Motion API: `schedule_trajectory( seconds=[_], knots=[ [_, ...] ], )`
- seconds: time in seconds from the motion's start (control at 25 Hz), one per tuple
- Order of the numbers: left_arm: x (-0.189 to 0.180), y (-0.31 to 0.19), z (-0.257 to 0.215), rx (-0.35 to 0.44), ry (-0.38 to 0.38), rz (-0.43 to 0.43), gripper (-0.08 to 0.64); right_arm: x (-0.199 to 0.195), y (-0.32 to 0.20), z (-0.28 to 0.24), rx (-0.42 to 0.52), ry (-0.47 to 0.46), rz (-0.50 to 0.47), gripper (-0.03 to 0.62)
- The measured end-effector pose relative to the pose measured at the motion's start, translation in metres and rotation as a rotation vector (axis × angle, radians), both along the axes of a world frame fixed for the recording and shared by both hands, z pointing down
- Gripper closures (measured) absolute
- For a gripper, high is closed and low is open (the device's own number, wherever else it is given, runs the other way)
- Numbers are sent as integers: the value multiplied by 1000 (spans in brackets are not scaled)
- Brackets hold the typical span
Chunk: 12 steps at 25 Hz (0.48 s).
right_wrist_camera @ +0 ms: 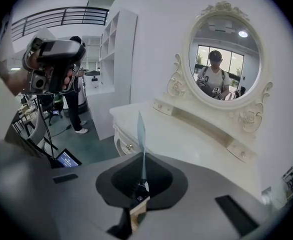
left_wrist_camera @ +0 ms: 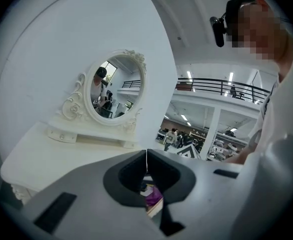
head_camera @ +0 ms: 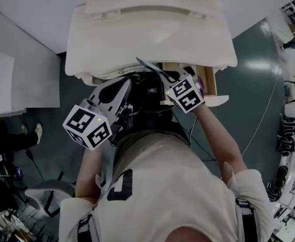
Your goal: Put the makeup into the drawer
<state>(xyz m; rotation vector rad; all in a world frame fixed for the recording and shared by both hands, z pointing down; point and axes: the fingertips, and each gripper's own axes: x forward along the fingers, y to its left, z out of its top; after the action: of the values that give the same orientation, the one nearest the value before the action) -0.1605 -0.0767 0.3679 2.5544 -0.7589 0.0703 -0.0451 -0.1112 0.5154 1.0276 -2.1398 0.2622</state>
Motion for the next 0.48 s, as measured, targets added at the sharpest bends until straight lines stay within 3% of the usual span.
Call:
schedule_trajectory(
  seconds=[0.16, 0.48],
  knots=[
    [18, 14, 11, -24, 15, 76, 502, 5, 25, -5, 1, -11, 28, 565],
    [83, 40, 18, -38, 14, 254, 501, 55, 64, -11, -8, 11, 113, 565]
  ],
)
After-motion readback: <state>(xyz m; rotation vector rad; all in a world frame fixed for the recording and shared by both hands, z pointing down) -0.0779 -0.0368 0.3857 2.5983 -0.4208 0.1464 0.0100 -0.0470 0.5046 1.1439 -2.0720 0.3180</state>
